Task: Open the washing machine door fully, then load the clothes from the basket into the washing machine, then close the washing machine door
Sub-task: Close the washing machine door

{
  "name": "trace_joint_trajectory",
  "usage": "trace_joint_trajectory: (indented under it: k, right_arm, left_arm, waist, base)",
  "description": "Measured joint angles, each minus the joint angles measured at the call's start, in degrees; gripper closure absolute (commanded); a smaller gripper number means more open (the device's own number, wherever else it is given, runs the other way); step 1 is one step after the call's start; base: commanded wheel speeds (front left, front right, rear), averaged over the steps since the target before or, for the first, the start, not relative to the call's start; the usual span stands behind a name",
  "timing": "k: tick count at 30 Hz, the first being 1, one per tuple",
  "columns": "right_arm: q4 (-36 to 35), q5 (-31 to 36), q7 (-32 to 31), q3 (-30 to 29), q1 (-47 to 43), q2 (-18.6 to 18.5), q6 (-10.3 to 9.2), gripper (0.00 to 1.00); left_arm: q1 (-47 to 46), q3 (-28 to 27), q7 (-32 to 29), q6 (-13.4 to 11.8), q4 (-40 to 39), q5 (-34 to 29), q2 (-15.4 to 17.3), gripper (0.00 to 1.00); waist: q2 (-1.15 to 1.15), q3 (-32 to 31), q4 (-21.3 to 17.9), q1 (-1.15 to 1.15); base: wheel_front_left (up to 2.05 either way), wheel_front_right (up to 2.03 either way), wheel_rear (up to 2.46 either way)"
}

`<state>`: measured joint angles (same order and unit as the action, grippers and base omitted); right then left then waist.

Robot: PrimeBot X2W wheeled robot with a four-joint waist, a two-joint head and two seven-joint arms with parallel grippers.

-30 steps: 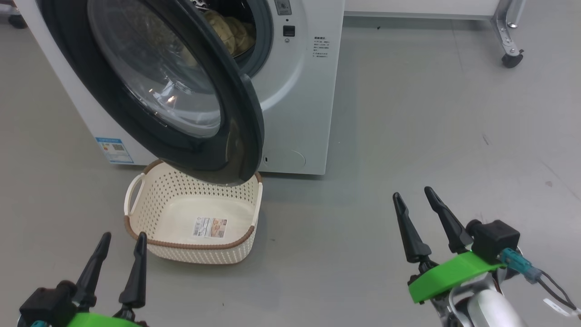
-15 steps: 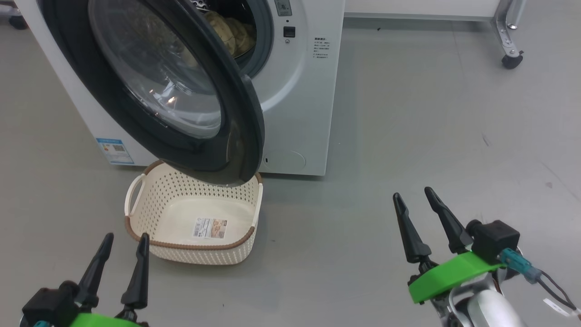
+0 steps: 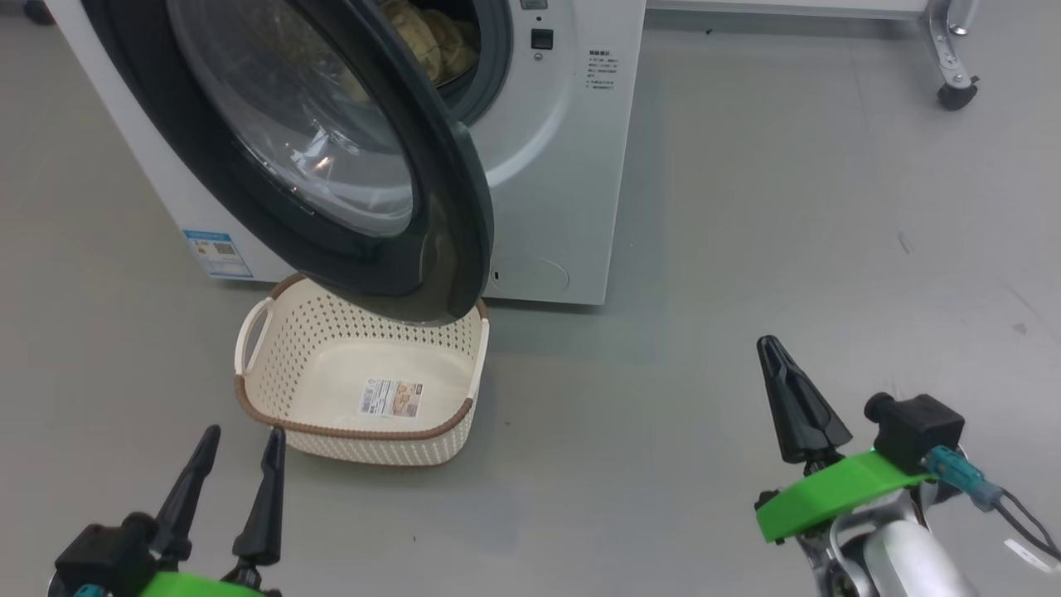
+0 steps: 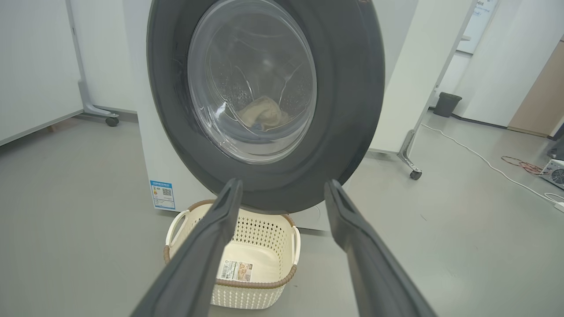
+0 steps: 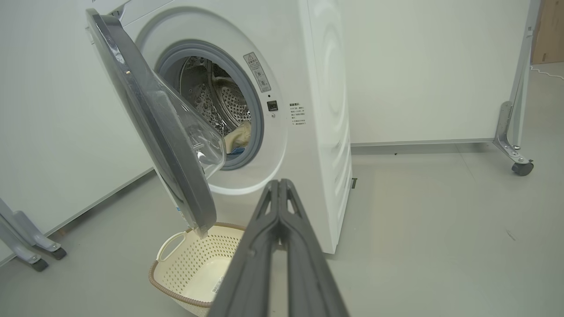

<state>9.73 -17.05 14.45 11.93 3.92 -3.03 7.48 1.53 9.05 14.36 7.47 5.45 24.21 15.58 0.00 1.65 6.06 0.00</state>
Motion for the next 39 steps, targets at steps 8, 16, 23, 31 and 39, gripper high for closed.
trace_joint_trajectory:
  k: [8,16,23,31,39]
  right_arm:
    - [0.03,2.85,0.0,-1.65,4.8,0.0,0.0,1.0]
    - [0.82,6.11,0.0,0.3,17.23,-0.03,0.0,1.0]
    - [0.55,6.02,0.16,5.24,27.09,-0.2,0.0,1.0]
    - [2.85,4.94,0.16,13.06,32.17,-0.38,0.0,1.0]
    - [7.92,3.32,0.16,21.76,35.29,-0.47,0.0,1.0]
  left_arm:
    - [-1.42,1.12,0.0,0.0,-0.08,0.01,0.04,0.0]
    - [-3.79,3.05,0.0,0.01,0.03,0.18,0.01,0.0]
    - [-6.08,4.69,0.0,0.01,0.52,0.76,-0.27,0.0]
    - [-7.48,5.86,0.0,0.01,1.15,1.33,-0.84,0.0]
    - [-9.08,6.06,0.0,0.01,1.43,2.09,-1.14,0.0]
  waist:
    - [0.0,1.92,1.54,0.0]
    - [0.0,4.82,4.13,0.01]
    - [0.0,6.53,6.98,0.01]
    - [0.0,8.03,10.68,0.0]
    - [0.0,10.26,13.68,0.0]
  base:
    - [0.0,0.0,0.0]
    - [0.0,0.0,0.0]
    - [0.0,0.0,0.0]
    - [0.0,0.0,0.0]
    - [0.0,0.0,0.0]
